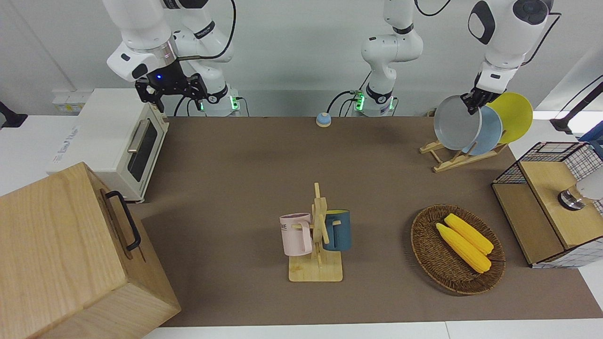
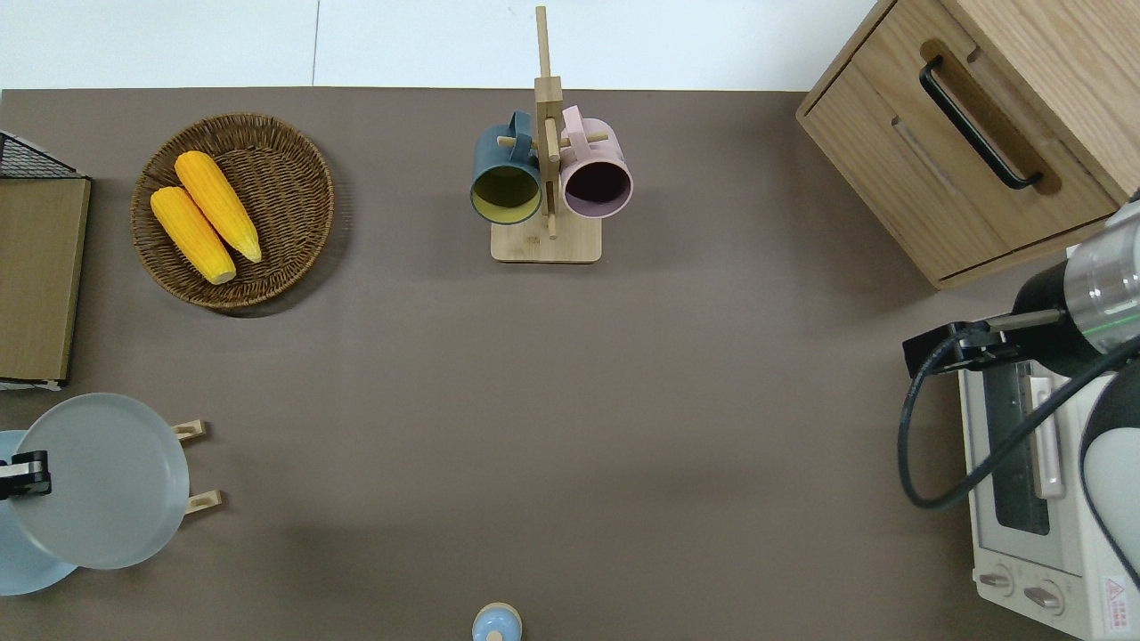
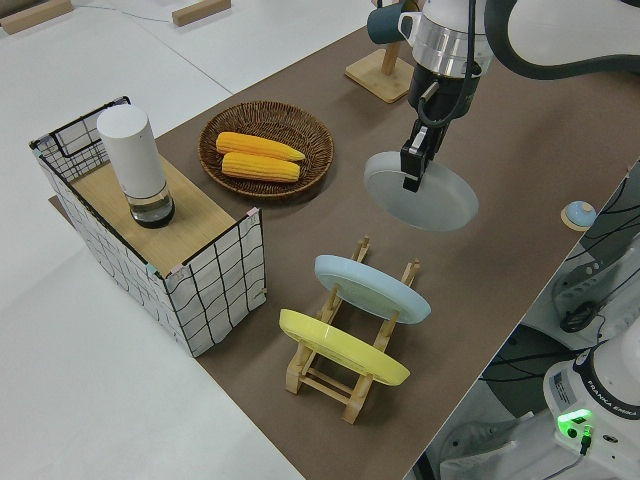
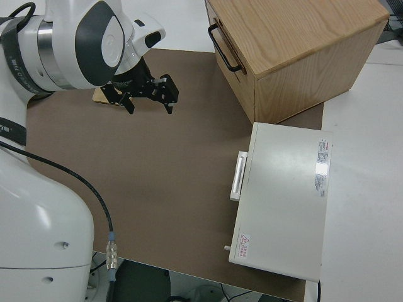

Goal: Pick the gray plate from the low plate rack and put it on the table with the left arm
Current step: 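Lift the gray plate out of the rack with the left gripper, then carry the plate away from the rack and lower it onto the table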

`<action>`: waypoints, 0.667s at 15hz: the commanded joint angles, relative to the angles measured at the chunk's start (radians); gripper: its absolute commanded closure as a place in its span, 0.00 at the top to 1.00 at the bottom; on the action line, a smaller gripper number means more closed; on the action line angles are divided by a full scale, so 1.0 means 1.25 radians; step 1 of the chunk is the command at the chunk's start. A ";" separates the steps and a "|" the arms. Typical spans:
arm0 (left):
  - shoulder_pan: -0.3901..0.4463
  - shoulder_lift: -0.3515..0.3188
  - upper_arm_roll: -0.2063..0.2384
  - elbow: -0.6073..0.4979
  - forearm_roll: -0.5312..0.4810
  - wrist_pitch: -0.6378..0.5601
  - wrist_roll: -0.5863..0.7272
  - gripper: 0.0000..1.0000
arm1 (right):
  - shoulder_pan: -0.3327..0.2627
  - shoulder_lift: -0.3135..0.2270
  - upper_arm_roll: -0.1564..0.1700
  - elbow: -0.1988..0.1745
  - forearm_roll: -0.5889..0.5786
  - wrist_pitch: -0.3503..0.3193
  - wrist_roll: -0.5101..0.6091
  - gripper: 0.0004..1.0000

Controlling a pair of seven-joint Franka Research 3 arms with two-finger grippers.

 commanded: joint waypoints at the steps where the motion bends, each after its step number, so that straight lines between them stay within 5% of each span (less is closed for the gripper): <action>1: -0.037 0.013 0.004 -0.006 -0.101 0.022 0.017 0.08 | -0.019 -0.002 0.017 0.005 -0.005 -0.009 0.009 0.98; 10: -0.075 0.060 0.005 -0.086 -0.383 0.068 0.189 0.08 | -0.019 -0.002 0.016 0.006 -0.005 -0.009 0.009 0.98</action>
